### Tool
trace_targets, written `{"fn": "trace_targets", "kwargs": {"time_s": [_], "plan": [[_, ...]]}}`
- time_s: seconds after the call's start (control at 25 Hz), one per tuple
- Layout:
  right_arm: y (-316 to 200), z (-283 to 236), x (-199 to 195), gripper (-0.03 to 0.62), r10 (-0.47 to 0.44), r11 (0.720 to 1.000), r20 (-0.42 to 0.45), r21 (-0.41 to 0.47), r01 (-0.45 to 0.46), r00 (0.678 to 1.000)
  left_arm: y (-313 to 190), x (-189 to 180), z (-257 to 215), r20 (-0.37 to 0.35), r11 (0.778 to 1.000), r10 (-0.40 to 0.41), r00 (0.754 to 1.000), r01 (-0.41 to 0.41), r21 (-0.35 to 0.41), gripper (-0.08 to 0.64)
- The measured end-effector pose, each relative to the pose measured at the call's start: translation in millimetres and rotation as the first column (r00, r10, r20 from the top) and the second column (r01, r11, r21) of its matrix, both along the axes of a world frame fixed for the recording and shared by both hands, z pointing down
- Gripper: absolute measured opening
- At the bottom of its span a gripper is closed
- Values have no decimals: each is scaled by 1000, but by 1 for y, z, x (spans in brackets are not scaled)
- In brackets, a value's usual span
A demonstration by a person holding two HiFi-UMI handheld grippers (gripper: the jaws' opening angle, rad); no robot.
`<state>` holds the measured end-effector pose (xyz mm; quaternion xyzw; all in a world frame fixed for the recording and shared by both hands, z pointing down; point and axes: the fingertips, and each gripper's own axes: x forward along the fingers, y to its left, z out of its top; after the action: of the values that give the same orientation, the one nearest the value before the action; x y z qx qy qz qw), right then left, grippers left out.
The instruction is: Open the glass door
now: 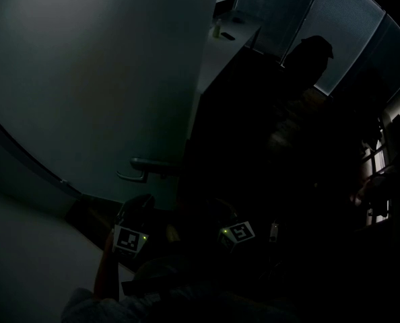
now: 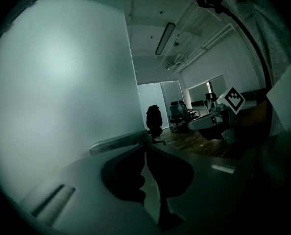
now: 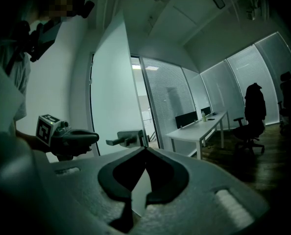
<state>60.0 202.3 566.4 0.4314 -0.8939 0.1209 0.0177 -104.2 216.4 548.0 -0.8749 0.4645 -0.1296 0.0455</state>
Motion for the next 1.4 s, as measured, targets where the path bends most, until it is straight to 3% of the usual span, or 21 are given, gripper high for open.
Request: {"fn": "trace_targets", "kwargs": {"time_s": [0.2,1.4], "plan": [[7,-2,1,-2,4,1000,7,-2,-4,1000,4,-3,-3,-79,998,-62,995,62,-7,5],[4,-7,-4,-2,-9,1000,29,13,8,1000,1,7,-1,-42,999,-42,998,42,5,5]]}}
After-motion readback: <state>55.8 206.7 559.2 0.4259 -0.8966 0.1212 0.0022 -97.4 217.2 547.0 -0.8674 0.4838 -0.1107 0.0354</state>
